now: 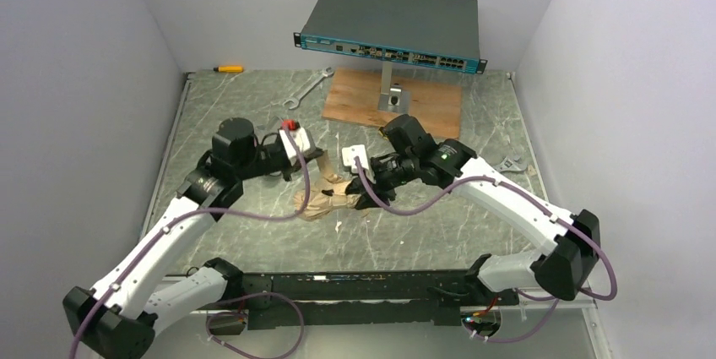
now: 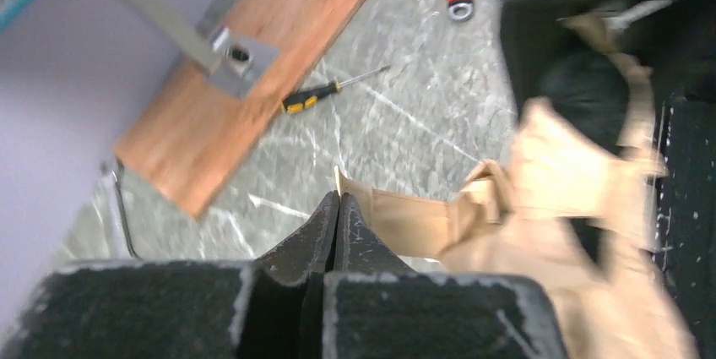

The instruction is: Open the umbrella

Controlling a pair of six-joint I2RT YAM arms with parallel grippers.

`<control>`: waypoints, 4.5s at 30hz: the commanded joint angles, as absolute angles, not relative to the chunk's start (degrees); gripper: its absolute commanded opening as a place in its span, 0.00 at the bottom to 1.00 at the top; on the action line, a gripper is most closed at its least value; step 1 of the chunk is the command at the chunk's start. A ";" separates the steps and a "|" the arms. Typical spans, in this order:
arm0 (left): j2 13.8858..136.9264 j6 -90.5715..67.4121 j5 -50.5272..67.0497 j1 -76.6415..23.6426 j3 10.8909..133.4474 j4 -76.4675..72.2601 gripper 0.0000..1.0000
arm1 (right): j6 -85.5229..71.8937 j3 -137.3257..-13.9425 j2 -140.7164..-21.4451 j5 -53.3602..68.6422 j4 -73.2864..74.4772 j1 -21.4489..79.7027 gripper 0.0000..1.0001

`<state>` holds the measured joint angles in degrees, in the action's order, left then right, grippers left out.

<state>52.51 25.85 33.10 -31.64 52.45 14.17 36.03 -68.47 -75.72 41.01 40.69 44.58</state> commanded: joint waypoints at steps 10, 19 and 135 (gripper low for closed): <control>58.24 24.46 44.00 -22.33 51.96 24.93 0.00 | 21.38 -64.40 -65.29 36.10 21.26 39.71 0.00; 46.51 19.81 62.59 -22.87 52.58 21.70 0.00 | 19.38 -63.79 -71.41 33.35 27.46 35.83 0.00; 48.50 26.72 34.19 -33.15 45.07 -3.50 0.00 | -9.68 -78.05 -74.27 51.57 18.81 35.80 0.48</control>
